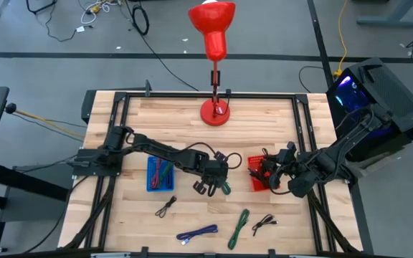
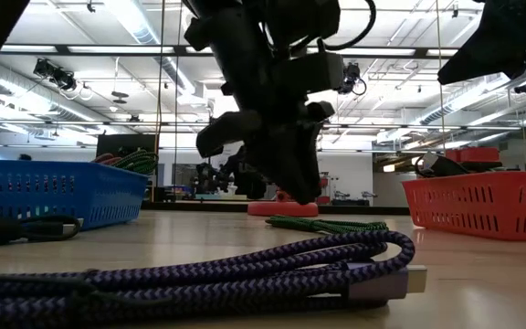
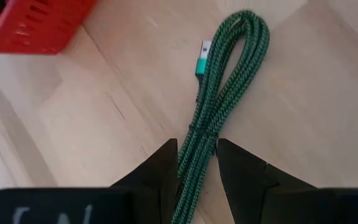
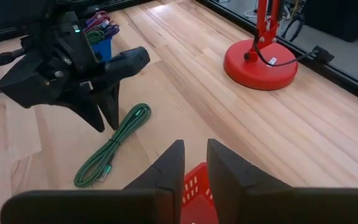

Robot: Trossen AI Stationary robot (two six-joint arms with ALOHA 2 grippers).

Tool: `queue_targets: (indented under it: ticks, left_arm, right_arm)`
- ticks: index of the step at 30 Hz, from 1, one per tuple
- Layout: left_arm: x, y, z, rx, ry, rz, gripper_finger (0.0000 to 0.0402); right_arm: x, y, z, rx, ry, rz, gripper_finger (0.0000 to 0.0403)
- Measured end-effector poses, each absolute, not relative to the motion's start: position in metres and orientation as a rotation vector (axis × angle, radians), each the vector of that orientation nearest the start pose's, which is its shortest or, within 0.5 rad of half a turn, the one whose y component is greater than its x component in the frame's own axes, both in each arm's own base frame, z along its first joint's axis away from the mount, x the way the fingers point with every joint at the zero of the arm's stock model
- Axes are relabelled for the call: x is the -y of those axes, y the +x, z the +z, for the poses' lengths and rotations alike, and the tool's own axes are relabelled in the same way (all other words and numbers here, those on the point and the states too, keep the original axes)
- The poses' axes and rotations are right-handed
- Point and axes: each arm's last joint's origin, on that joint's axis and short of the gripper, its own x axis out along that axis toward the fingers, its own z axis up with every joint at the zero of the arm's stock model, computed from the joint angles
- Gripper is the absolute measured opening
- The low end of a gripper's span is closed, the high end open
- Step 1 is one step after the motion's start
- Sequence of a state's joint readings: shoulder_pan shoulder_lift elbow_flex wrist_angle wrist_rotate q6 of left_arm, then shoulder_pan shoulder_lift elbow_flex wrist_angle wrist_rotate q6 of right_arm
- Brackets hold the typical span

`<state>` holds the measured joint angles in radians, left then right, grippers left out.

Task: Pick & Place USB Port
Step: Put the green and black charger cable into the blue bin

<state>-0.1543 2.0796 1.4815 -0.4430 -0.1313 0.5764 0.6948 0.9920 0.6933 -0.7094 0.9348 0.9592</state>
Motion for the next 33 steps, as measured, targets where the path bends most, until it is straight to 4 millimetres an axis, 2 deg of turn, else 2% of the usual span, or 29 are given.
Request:
queue_targets:
  ticks: [8,17,25,33]
  left_arm:
    - [0.060,0.430,0.158,-1.014,0.700,-0.335,0.0120]
    - [0.036,0.434,0.153,-1.024,0.614,-0.321,0.0120]
    - [0.038,0.434,0.141,-1.051,0.543,-0.397,0.0120]
    - [0.038,0.433,0.138,-1.066,0.525,-0.416,0.0120]
  right_arm:
    - [-0.092,0.148,0.238,-0.492,0.172,-0.512,0.0071]
    - [-0.093,0.148,0.239,-0.487,0.171,-0.508,0.0071]
    - [-0.093,0.149,0.239,-0.486,0.161,-0.502,0.0071]
    - [-0.093,0.149,0.239,-0.481,0.154,-0.506,0.0071]
